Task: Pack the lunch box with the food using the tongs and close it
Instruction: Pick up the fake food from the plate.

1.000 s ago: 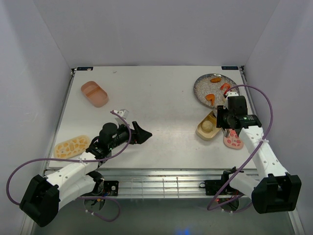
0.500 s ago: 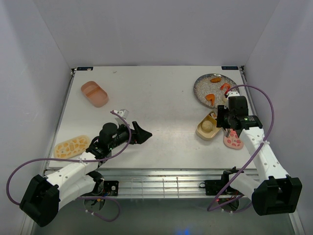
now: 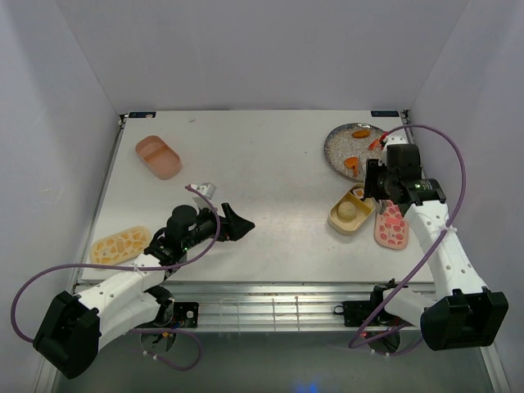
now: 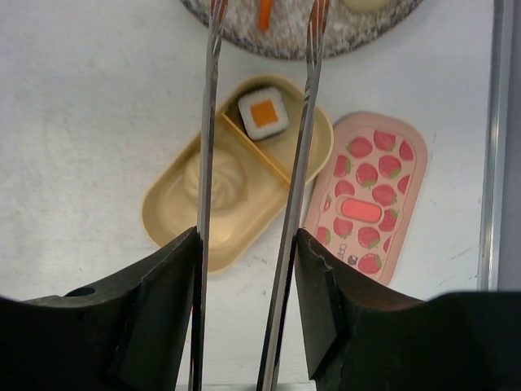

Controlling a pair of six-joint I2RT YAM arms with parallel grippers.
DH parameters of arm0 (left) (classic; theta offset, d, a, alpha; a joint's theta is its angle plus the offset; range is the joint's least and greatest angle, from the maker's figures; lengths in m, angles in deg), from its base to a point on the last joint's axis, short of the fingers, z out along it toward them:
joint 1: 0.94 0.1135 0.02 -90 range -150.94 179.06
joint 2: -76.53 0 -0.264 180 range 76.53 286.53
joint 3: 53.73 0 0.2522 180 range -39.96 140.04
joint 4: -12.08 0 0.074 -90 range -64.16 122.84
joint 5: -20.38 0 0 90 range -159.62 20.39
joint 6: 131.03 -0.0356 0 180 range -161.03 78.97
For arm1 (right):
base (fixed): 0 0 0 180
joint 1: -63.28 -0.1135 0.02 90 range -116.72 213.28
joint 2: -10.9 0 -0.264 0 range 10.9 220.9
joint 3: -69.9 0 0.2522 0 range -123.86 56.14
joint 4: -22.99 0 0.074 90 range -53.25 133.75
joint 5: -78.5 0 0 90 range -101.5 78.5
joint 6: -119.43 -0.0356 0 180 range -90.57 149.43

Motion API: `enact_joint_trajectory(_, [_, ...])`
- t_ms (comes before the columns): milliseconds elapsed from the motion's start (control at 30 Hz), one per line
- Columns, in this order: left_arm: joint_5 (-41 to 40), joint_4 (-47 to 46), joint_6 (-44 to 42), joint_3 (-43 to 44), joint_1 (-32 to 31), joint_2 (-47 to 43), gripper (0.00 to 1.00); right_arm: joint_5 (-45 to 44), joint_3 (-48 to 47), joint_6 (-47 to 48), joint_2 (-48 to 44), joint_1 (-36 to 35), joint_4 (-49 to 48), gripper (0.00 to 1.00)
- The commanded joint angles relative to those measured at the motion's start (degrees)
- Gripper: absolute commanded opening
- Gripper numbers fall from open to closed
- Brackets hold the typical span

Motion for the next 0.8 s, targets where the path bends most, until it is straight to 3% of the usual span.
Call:
enact_joint_trajectory(0, [-0.1, -0.3, -0.3, 0.2, -0.3, -0.2, 0.98, 1.4, -6.2, -0.5, 1.6, 0.0, -0.4, 0.54])
enact_joint_trajectory(567, [-0.2, -0.3, -0.6, 0.3, -0.4, 0.2, 0.98, -1.5, -24.0, 2.5, 25.3, 1.0, -2.5, 0.54])
enact_joint_trajectory(767, [0.3, -0.3, -0.5, 0.6, -0.4, 0.2, 0.98, -7.9, -29.0, -3.8, 31.6, 2.9, -1.4, 0.53])
